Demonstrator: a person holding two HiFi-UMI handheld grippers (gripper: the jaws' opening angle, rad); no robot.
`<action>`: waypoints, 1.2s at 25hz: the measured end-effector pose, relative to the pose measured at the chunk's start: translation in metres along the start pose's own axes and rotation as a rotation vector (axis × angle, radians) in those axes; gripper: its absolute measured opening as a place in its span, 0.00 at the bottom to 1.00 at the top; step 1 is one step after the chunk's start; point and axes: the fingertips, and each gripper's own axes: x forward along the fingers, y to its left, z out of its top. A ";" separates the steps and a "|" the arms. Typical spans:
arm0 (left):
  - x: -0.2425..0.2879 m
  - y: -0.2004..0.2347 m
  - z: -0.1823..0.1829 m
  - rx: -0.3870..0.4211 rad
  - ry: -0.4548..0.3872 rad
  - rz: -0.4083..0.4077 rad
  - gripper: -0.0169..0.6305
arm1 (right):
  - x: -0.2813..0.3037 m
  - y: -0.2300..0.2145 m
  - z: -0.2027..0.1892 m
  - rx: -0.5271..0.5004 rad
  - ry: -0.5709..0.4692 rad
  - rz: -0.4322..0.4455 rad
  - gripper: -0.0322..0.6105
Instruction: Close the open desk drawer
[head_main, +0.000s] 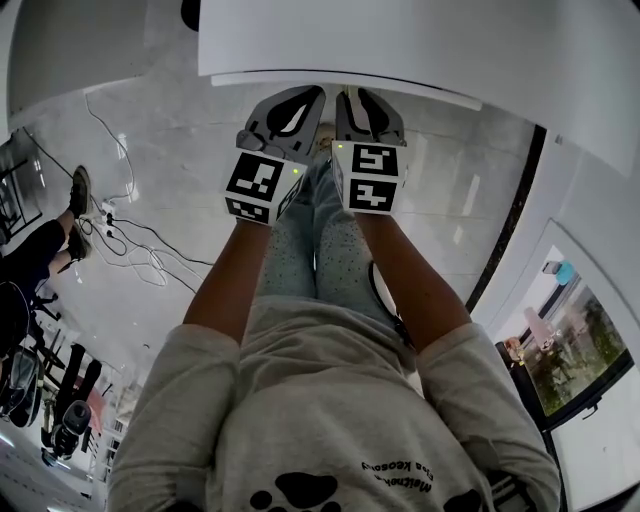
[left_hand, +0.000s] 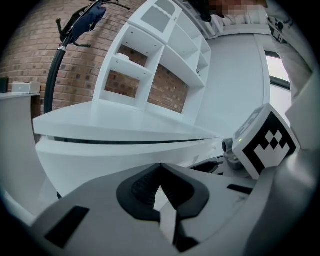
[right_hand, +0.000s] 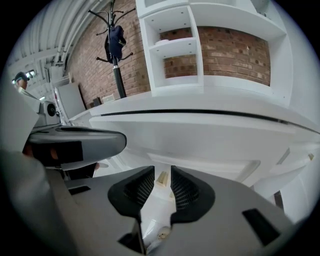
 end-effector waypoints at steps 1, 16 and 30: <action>-0.001 -0.002 0.004 0.004 -0.004 -0.002 0.05 | -0.005 -0.002 0.003 -0.008 -0.007 -0.005 0.22; -0.061 -0.041 0.076 0.076 -0.096 -0.026 0.05 | -0.106 -0.008 0.065 -0.069 -0.157 -0.048 0.18; -0.172 -0.099 0.141 0.112 -0.218 -0.022 0.05 | -0.242 0.032 0.118 -0.049 -0.361 -0.028 0.11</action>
